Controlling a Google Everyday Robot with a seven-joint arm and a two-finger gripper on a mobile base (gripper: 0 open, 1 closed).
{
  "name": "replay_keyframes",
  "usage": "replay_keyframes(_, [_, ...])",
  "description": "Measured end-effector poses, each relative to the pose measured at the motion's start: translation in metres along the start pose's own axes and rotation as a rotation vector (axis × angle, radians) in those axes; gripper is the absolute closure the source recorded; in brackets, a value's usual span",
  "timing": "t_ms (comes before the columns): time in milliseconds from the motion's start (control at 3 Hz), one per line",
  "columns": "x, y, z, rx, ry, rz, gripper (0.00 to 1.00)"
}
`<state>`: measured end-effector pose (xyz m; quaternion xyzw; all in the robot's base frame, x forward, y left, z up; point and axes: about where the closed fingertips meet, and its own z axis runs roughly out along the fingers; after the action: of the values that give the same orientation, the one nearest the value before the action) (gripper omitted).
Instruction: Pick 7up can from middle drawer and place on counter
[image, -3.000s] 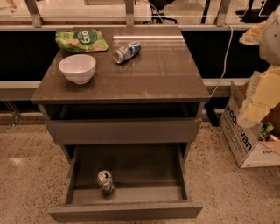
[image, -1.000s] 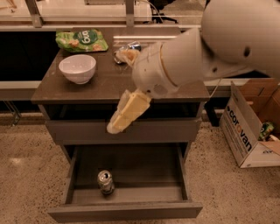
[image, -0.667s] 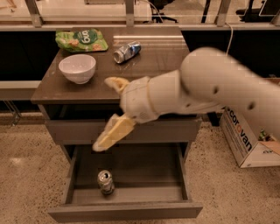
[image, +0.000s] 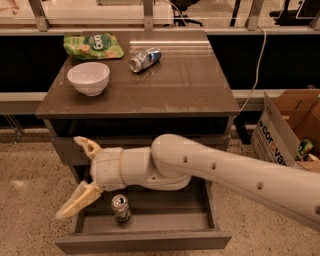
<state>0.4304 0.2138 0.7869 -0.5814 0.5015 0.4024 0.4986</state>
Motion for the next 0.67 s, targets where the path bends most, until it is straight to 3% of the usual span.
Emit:
replay_keyframes(333, [0.007,-0.012,0.013,0.049,-0.046,-0.022,0.0])
replay_keyframes(667, [0.03,-0.009,-0.002,0.089,0.048,-0.001,0.0])
